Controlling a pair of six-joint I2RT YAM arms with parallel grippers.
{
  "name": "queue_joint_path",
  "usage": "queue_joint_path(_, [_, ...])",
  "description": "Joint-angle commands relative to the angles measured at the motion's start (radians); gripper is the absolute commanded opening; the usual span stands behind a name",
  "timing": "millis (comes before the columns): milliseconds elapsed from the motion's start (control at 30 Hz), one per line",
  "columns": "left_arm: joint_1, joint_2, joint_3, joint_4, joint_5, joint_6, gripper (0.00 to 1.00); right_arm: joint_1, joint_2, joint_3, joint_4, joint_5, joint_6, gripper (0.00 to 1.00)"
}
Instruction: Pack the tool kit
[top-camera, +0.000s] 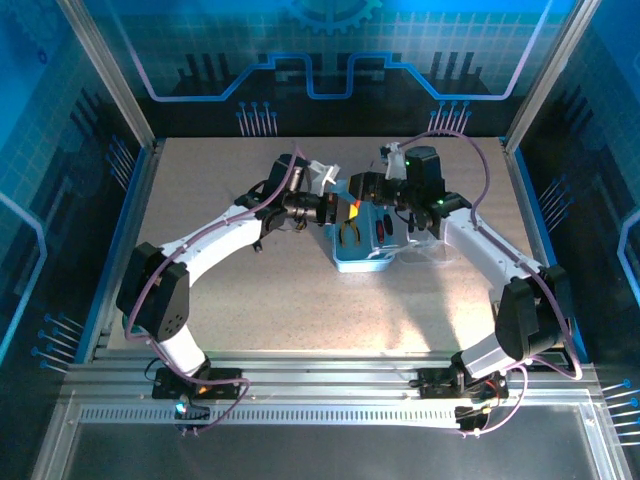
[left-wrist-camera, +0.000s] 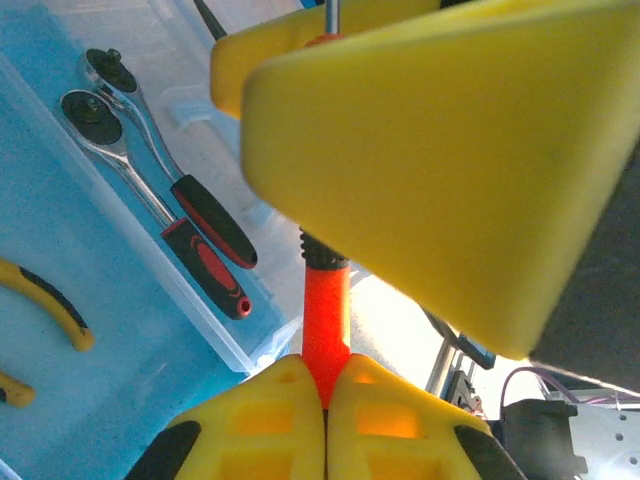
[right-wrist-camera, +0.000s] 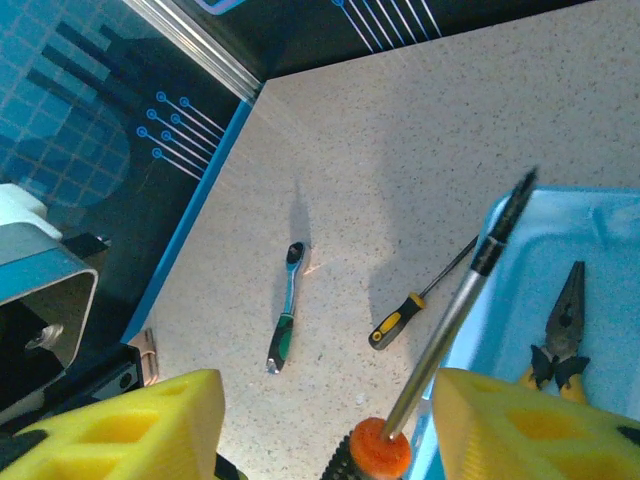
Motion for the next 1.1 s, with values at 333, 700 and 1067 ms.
queue_joint_path(333, [-0.004, -0.027, 0.004, 0.008, 0.033, 0.006, 0.07, 0.013, 0.012, 0.054, -0.026, 0.016, -0.032, 0.07])
queue_joint_path(700, [0.043, -0.078, 0.055, -0.258, -0.223, 0.181, 0.97, -0.134, -0.049, 0.159, -0.426, 0.150, -0.293, 0.00])
queue_joint_path(1067, [0.140, 0.014, 0.090, -0.539, -0.670, 0.239, 0.99, -0.208, -0.032, 0.198, -0.688, 0.546, -0.476, 0.00])
